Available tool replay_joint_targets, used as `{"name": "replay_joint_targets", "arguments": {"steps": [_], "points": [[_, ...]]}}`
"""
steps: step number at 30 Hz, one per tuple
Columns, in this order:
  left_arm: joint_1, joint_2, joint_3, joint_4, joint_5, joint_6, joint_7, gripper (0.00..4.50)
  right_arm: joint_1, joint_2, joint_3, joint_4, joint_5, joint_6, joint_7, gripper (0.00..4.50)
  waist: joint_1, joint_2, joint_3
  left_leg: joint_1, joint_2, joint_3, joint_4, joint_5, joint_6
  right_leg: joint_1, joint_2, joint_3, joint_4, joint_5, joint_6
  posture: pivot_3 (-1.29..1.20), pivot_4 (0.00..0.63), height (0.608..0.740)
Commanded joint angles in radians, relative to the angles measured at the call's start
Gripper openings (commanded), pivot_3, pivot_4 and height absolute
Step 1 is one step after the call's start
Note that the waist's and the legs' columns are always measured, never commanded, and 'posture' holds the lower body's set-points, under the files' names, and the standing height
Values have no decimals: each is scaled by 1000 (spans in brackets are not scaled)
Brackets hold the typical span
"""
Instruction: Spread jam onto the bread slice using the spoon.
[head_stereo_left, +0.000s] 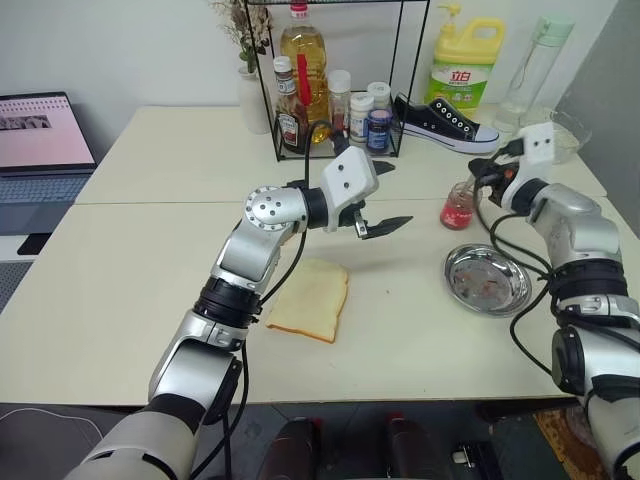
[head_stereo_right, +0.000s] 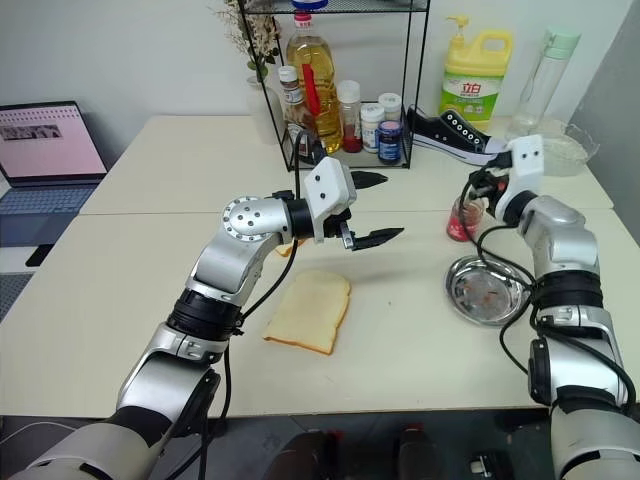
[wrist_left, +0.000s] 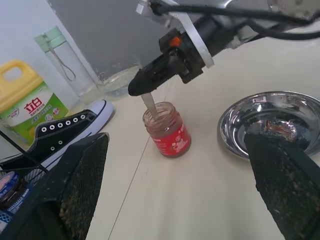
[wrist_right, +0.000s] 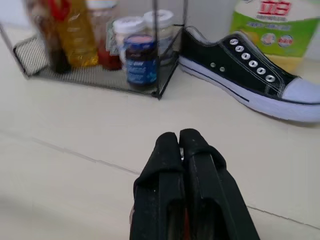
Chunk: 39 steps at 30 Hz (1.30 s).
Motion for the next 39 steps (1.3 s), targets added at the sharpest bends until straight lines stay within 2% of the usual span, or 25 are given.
{"name": "replay_joint_targets", "arguments": {"steps": [1, 14, 22, 29, 31, 34, 39], "points": [[-20, 7, 24, -25, -13, -11, 2, 4500, -36, -13, -81, -36, 58, 71, -45, 32, 0, 0, 0, 0, 0, 0, 0, 0, 1, 0, 0, 0, 0, 0, 0, 0, 150, 740], [-35, 3, 25, 22, -19, -40, -19, 4500, -54, -7, -333, -129, 270, 332, -247, 32, 0, 0, 0, 0, 0, 0, 0, -1, 2, 0, -1, 0, 0, 0, 0, 0, 150, 740], [-51, 4, 27, 48, -21, -54, -31, 4500, -36, -2, -461, -151, 364, 393, -366, 32, 0, 0, 0, 0, 0, 1, 0, -1, 3, 0, -1, 0, 1, 0, 0, 0, 150, 740], [-51, 24, 75, 44, -69, -22, -49, 4500, -56, 57, -622, -182, 531, 419, -501, 32, -2, 0, 0, 0, 0, 1, 0, -1, 3, 0, -1, 1, 1, 0, 0, 0, 150, 740], [-42, 39, 99, 30, -98, -1, -66, 4500, -67, 91, -643, -231, 594, 452, -540, 32, -3, 0, 0, 0, 0, 1, 0, -1, 3, -1, -1, 1, 2, 0, 0, 0, 150, 740], [28, 113, 136, -55, -152, 60, -117, 4500, -90, 180, -628, -352, 705, 531, -619, 32, -18, 1, 0, -1, 1, 4, -1, -1, 3, -5, -2, 4, 6, 0, 0, 0, 150, 740], [272, 295, 229, -287, -240, 166, -170, 4500, -84, 334, -535, -531, 839, 615, -716, 32, -36, 2, -1, -1, 4, 5, -4, -1, 2, -9, -1, 4, 8, -1, -1, 0, 150, 740]]}}
